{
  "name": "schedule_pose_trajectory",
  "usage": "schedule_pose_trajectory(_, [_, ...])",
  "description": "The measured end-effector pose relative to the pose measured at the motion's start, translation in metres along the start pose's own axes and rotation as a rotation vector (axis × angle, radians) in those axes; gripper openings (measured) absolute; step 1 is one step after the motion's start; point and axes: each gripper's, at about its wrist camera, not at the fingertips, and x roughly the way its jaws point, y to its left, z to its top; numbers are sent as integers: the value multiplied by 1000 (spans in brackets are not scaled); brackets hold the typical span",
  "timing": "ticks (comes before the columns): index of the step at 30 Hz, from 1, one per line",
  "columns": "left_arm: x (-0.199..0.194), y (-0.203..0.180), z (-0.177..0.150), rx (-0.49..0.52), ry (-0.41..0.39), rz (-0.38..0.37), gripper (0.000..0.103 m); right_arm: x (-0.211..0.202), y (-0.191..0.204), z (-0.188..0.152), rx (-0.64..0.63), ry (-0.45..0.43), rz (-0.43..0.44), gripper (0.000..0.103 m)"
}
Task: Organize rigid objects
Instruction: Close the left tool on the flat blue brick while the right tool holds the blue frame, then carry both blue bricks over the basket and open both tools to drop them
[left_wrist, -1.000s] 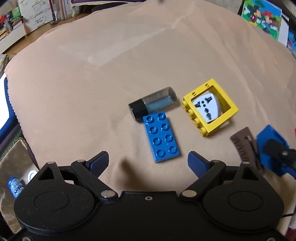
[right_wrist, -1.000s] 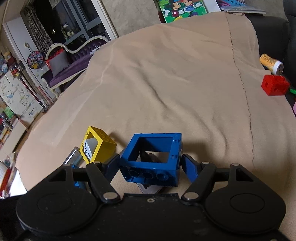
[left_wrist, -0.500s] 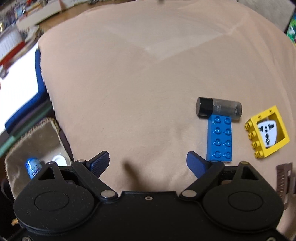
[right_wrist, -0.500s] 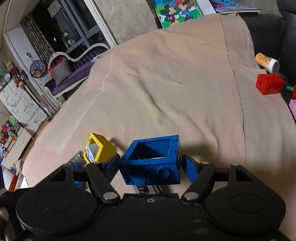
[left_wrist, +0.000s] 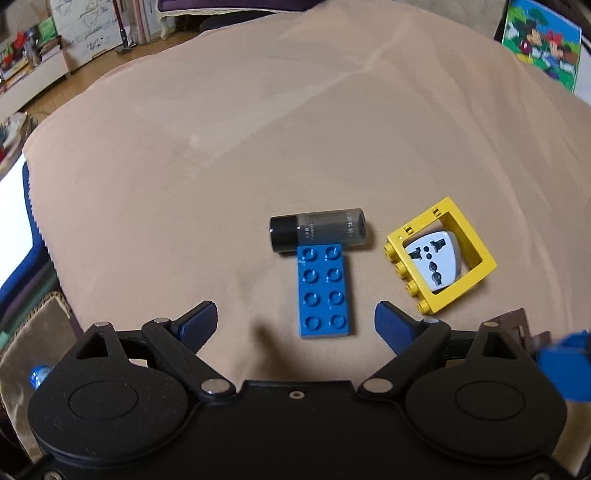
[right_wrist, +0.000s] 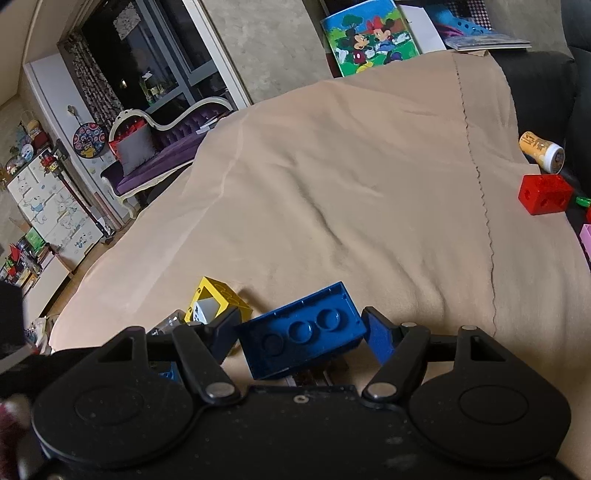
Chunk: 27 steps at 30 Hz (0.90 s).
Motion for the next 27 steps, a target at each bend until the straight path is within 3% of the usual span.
schedule_pose_trajectory(1, [4,-2,2,1,8,6,85,0,0,0,-3,-1,1,71])
schedule_pose_trajectory(4, [19,-4,7,7,36,9,67,-2,1,0,-23,-12,-3,71])
schedule_pose_trajectory(8, [32,-5,8,7,69,-63,30,-1,4,-1,-46,-14,1,71])
schedule_pose_trajectory(17, [6,4,-5,52,17,-22,30,-12,21,3,-87,-32,23,70])
schedule_pose_trajectory(27, [-46,54,-27,-6,-39,-50,30,-18,61,-3,-170,-14,72,70])
